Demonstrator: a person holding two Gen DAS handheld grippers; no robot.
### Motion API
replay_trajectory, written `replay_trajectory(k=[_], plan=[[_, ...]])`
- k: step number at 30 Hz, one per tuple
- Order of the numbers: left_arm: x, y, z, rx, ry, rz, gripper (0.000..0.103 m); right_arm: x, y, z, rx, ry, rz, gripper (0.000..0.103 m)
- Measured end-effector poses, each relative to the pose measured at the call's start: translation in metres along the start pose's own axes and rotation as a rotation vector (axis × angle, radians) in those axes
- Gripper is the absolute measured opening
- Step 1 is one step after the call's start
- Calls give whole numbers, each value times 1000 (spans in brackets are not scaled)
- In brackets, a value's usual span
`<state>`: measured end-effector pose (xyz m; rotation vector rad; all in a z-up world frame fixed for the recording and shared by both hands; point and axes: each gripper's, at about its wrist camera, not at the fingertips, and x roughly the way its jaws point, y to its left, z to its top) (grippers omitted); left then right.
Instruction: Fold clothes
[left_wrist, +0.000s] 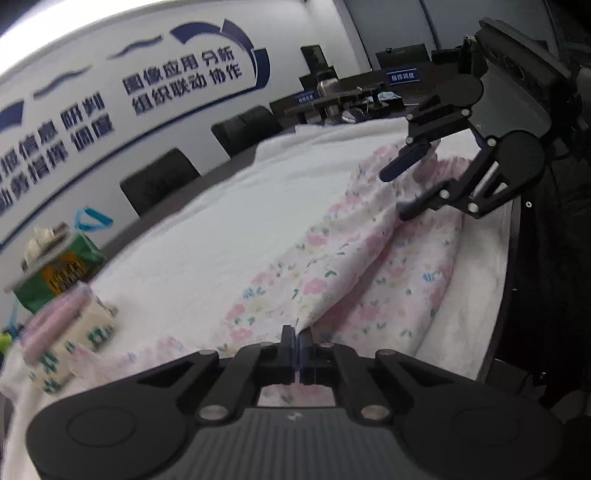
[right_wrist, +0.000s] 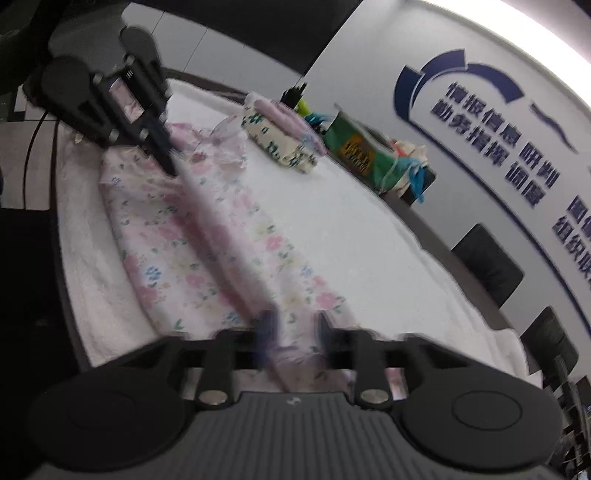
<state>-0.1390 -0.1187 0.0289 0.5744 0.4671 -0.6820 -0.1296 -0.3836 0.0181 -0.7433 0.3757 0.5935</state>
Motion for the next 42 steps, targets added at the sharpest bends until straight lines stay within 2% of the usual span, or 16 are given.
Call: replay_trajectory(k=[1,2,7,11,13,15,16,18,19,22,25,29,32,34,37,42], plan=[[2,0,-2,-8,6,-5,1,4,0,-1,3,10,12,27],[3,-1,-4,-12,7,-9,1,9,0,-1,-1,36,23,7],[8,1,-11,-44,16,-25,1,11,-6,-6,45,61,57,2],[9,2,-16,-61,6,-27,1,6,-7,-11,58,97,49,5],[3,7,-17,-89,4,-49,9,6,-3,-12,35,127,49,7],[-14,17,-18,-117,-41,-92,14,-7,-12,-7,88,78,64,8],[-24,24,-19,-134,-76,-112,22,-14,-18,-4,117,50,72,9],[-41,45,-13,-228,-156,-102,32,-33,-30,3,222,-77,61,19],[-49,55,-9,-279,-195,-94,35,-36,-33,9,286,-130,46,30],[-54,83,3,-447,-260,-62,36,-21,-32,32,475,-212,53,33],[-36,96,5,-591,-241,-2,36,16,-3,56,471,-160,27,32],[-2,103,-2,-744,-173,100,36,56,25,62,476,-38,-1,32],[19,96,-22,-766,-82,65,36,68,42,50,443,44,15,32],[28,84,-28,-734,-43,61,36,61,40,44,462,45,16,34],[31,71,-28,-664,-10,107,36,47,33,37,509,25,6,35],[26,68,-6,-667,-78,104,36,49,10,44,601,-38,-89,35]])
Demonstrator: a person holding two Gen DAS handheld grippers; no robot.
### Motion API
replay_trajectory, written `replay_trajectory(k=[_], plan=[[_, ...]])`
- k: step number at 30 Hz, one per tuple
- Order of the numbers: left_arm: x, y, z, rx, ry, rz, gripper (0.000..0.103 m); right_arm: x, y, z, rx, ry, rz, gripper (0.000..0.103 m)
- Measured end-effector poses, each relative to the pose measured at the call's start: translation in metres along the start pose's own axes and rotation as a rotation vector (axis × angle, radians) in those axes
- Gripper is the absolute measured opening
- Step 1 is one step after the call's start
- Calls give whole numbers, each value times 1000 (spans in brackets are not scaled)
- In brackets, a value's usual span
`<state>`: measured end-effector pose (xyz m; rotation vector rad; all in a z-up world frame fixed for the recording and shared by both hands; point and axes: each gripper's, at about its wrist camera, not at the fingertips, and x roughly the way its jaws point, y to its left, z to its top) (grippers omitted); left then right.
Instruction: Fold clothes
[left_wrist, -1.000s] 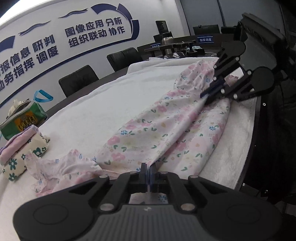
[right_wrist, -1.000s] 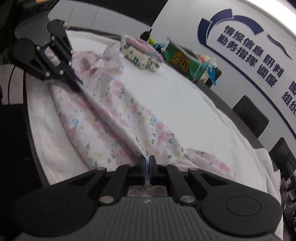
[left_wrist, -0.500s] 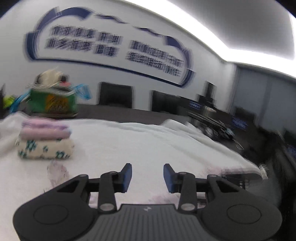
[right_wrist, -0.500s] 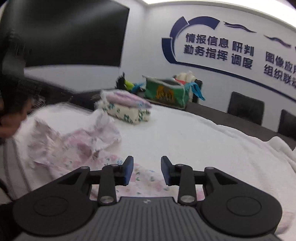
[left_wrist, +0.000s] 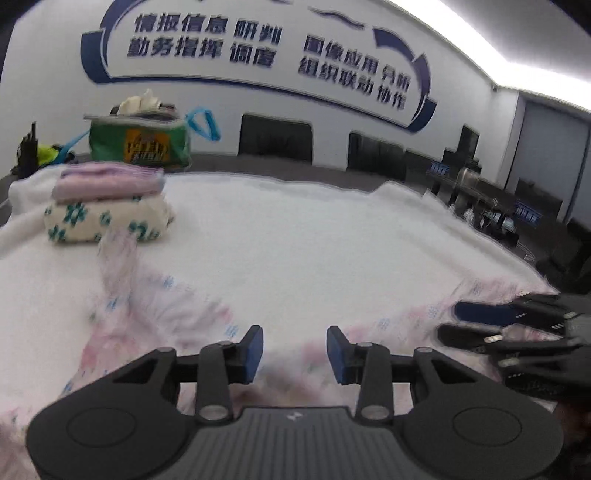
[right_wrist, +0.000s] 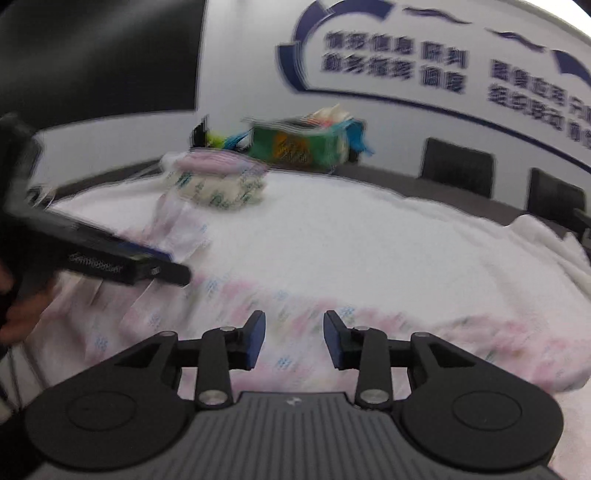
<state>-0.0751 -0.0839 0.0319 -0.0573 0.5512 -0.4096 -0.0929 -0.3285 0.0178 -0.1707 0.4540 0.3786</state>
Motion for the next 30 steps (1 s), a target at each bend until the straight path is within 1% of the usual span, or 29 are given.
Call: replay_trajectory(k=[1,2,3,4,5,6,7,9,10,11,12,13,14,16,17,18,19,20,21,22,24,26,27,28,30], plan=[[6,-6,-1,29,8,9,34,9,2,2,-15,6,-8,35],[15,-12,-4,64,34,40,29,17,3,0,-32,20,-16,35],[22,-13,-9,69,59,58,17,23,2,-2,-49,36,-25,34],[28,-12,-13,63,81,69,15,30,1,-4,-63,56,-46,32],[29,-10,-13,45,85,63,15,34,-1,-8,-72,73,-74,30],[28,-7,-14,33,85,56,16,34,-10,-12,-59,82,-115,29],[28,-5,-14,22,85,50,15,32,-21,-16,-22,89,-151,29],[27,-2,-15,10,84,42,15,20,-54,-24,116,82,-218,28],[27,-3,-15,15,82,45,15,13,-68,-28,157,83,-272,25],[27,-4,-15,21,81,50,15,8,-80,-33,176,91,-356,25],[27,-5,-16,30,81,56,15,3,-91,-38,178,104,-487,25],[27,-7,-16,38,81,63,15,-1,-99,-43,180,113,-575,25],[25,-8,-15,46,78,66,15,-6,-103,-43,192,104,-603,25],[18,-8,-14,57,79,63,20,-17,-107,-39,221,79,-637,25],[6,-5,-11,44,82,38,20,-23,-109,-38,235,66,-655,25],[-14,3,-6,17,61,-21,22,-29,-102,-31,221,28,-655,26],[-35,15,-1,-18,28,-83,31,-34,-92,-21,194,-14,-631,27],[-55,32,6,-62,3,-100,39,-37,-81,-12,169,-42,-584,29],[-75,50,13,-109,-19,-102,43,-40,-71,-3,150,-66,-505,31],[-93,68,21,-136,-42,-55,40,-40,-62,7,151,-87,-389,35],[-119,93,28,-125,-90,84,40,-29,-45,28,180,-105,-133,38],[-134,115,24,-111,-110,188,41,-6,-27,51,158,-101,53,44],[-134,125,19,-130,-96,209,41,14,-15,66,127,-82,138,46],[-133,134,12,-159,-75,219,41,38,-3,76,96,-39,185,48],[-129,149,-3,-210,-32,231,41,87,22,96,34,57,262,48]])
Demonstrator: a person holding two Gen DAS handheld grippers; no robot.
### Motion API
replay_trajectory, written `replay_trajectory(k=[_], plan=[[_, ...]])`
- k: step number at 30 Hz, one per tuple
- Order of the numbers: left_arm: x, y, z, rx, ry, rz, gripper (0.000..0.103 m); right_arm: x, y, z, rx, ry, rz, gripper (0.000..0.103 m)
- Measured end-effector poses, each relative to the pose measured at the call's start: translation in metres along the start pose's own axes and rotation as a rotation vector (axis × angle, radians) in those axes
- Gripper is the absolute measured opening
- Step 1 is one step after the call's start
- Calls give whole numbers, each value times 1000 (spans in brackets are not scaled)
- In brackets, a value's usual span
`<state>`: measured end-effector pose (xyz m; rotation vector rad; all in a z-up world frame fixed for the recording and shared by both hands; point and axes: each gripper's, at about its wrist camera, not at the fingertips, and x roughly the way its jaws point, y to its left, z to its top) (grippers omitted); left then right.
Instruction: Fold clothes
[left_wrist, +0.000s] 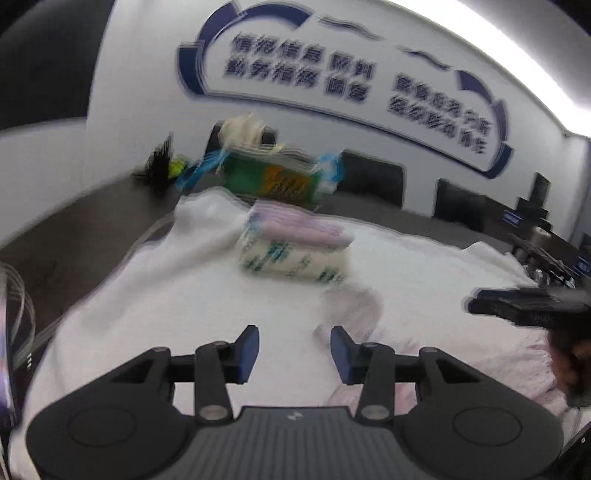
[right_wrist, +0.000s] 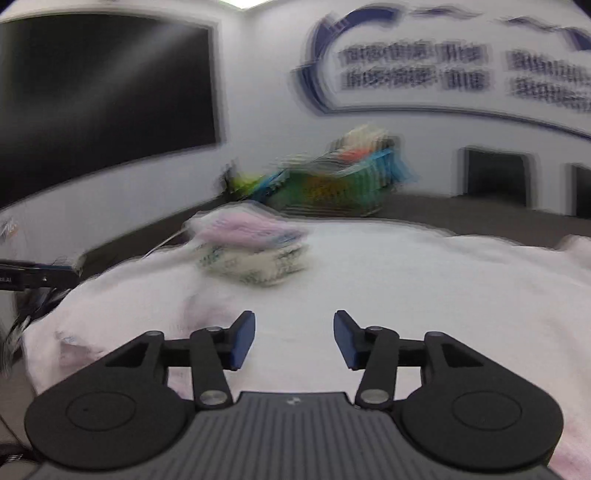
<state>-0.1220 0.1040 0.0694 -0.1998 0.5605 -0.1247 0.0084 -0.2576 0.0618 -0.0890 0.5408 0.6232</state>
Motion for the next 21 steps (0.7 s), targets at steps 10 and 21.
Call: replay_trajectory(k=[10,21], plan=[[12,5,-12,48,-1,-103,47,115,24,8,13,303,20,8],[12,47,8,-169,-74,-93,46,16,156,-33,-640,5,31,0]])
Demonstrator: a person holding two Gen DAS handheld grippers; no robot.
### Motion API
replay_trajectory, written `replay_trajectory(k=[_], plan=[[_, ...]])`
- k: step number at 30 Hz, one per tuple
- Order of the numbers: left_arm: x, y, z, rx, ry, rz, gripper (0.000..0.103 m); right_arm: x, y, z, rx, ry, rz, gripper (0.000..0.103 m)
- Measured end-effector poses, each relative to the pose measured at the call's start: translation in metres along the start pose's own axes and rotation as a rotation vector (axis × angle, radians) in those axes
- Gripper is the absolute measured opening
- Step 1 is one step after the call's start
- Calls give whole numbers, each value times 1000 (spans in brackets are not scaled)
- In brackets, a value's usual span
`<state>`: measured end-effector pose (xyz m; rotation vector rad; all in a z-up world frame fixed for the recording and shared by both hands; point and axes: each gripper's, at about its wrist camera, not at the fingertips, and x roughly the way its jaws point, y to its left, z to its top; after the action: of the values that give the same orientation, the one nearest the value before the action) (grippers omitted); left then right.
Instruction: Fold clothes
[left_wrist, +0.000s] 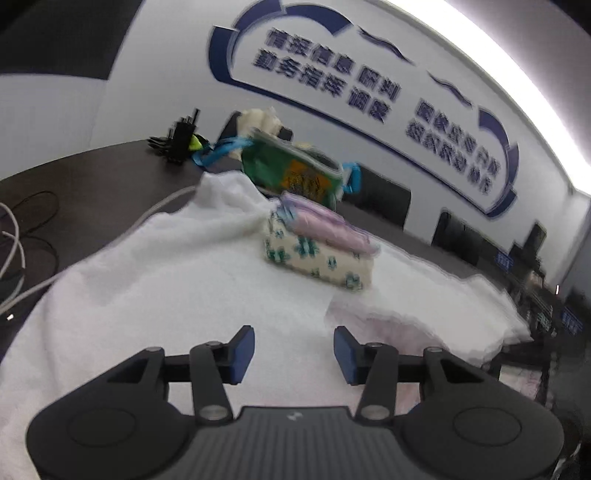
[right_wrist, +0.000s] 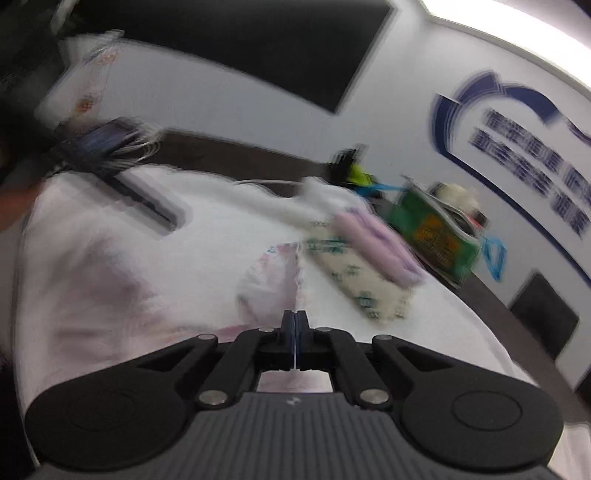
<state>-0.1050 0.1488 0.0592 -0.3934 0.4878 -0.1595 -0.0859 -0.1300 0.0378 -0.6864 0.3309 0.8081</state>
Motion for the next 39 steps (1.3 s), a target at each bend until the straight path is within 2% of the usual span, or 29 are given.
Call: replay_trajectory(k=[3,6,7,9,10,11,12,13,14,15,16,17,18,19,22,25,27,28,30,31,32,34,35,36,37,38,39], plan=[[1,-2,11,-7,-12,-41,53,7,25,-6,-56,48,29,0],[12,-14,12,65,8,10,56,15,44,-14,-92,95,47,1],[16,-16,11,88,15,23,56,9,37,-12,-63,72,45,5],[21,-18,9,107,27,32,56,-3,14,-6,24,6,22,24],[23,-16,7,95,34,29,56,-9,-3,-4,79,-30,-10,46],[25,-14,5,80,42,26,56,-8,-18,-2,122,-46,-36,55],[27,-12,3,65,50,22,56,-6,-34,0,161,-57,-60,59],[26,-12,1,60,52,24,56,6,-48,1,196,-37,-71,76],[25,-12,-1,59,54,27,56,19,-62,4,230,-10,-80,85],[23,-12,-3,58,55,30,56,32,-70,6,250,24,-42,84],[22,-12,-6,57,56,34,56,45,-76,8,268,61,4,77],[19,-12,-7,61,53,36,56,57,-78,11,279,91,52,44],[16,-11,-8,64,49,43,56,69,-78,14,290,119,100,15],[13,-9,-9,61,44,53,56,66,-69,15,242,93,97,0],[3,1,-7,33,28,84,56,51,-36,19,60,-19,57,0],[-5,9,-4,1,5,71,56,15,6,4,-87,-171,104,0],[0,8,-2,-13,17,25,57,17,35,-5,-108,-85,129,3],[6,5,-2,-11,34,9,57,23,47,-9,-132,-35,121,5],[19,-4,-5,18,77,-14,57,28,63,-17,-194,9,91,7],[26,-11,-9,62,104,-28,59,25,62,-17,-185,7,76,14],[33,-18,-13,108,130,-47,60,19,56,-15,-142,3,80,27],[47,-28,-18,157,180,-77,62,-5,33,-12,-12,-46,112,46],[55,-31,-20,172,207,-90,62,-15,24,-12,39,-61,115,49],[61,-34,-22,182,227,-92,57,-25,17,-13,86,-73,114,49],[67,-37,-25,198,243,-88,25,-34,9,-14,134,-86,113,49],[71,-39,-27,218,259,-83,4,-40,7,-16,161,-94,115,49],[72,-40,-29,230,260,-75,4,-43,10,-17,172,-98,119,49]])
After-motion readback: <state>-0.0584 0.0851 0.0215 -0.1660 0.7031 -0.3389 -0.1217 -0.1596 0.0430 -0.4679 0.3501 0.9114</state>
